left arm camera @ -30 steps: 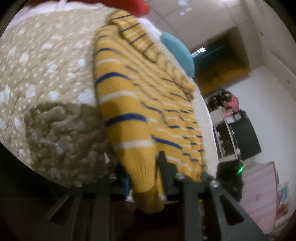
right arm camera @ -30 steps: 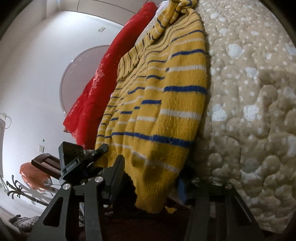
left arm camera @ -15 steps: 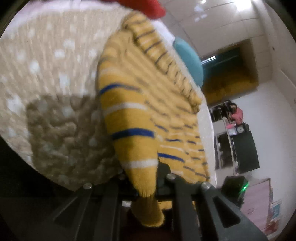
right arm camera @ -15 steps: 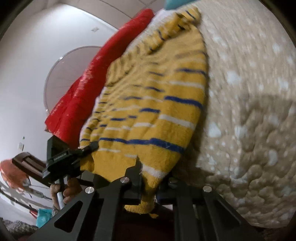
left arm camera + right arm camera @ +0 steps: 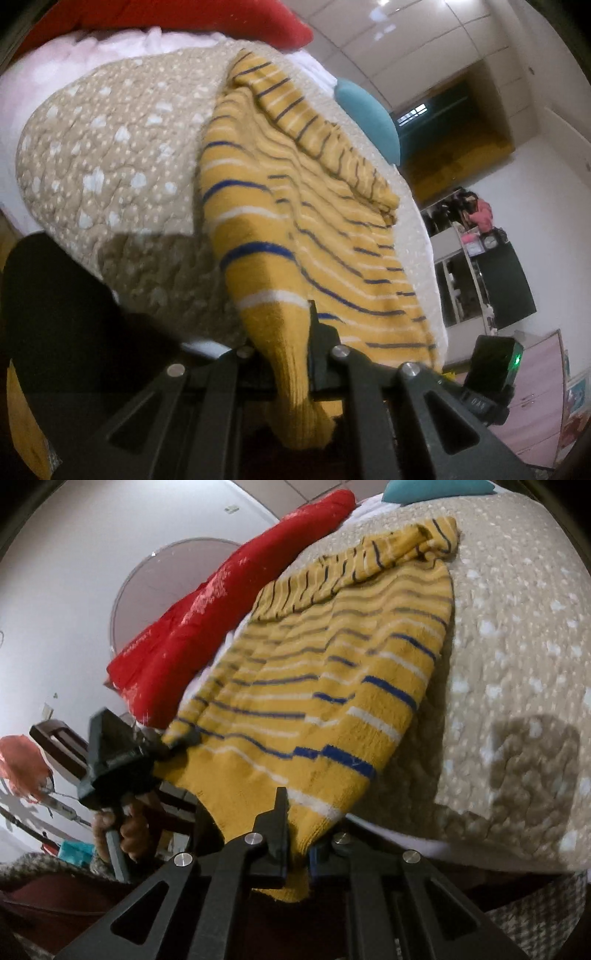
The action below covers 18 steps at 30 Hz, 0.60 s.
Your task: Fold small clothes
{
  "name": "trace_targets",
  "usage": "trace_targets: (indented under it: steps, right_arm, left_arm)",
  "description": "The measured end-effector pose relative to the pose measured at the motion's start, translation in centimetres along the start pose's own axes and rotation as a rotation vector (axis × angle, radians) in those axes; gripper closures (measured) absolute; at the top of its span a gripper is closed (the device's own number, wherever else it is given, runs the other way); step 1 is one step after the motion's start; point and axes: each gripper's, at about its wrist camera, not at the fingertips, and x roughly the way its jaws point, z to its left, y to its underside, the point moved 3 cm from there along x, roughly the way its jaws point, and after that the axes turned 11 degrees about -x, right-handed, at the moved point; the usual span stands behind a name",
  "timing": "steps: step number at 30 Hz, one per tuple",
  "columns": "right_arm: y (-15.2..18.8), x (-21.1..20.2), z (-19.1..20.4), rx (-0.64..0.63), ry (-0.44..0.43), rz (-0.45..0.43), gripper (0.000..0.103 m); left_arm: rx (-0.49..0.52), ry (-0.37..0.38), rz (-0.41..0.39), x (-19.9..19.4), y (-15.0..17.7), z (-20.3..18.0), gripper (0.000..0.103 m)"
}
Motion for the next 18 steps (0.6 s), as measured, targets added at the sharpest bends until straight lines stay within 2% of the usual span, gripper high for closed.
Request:
trace_targets:
  steps: [4,9,13,15,18]
  right_arm:
    - [-3.5,-1.7,0.3,-0.072,0.018,-0.052,0.094]
    - [-10.1,-2.3,1.3,-0.142,0.037,-0.136,0.094]
    - [-16.8,-1.3,0.3,-0.178,0.09,-0.204,0.094]
    - [-18.8,-0.4,-0.9,-0.167,0.111,-0.208,0.094]
    - [-21.1,2.1,-3.3,-0.125,0.155,-0.18,0.094]
  left_arm:
    - [0.07,0.038,-0.037,-0.6,-1.8,-2.9,0.093]
    - [0.125,0.065,-0.104,0.1,-8.0,-7.7,0.093]
    - [0.119,0.037,-0.131,2.9,-13.6,-9.7,0.093]
    - [0.086,0.014,-0.109,5.5,-16.1,-9.6,0.093]
    - [0.063,-0.023,-0.081,8.5,-18.0,-9.0,0.093]
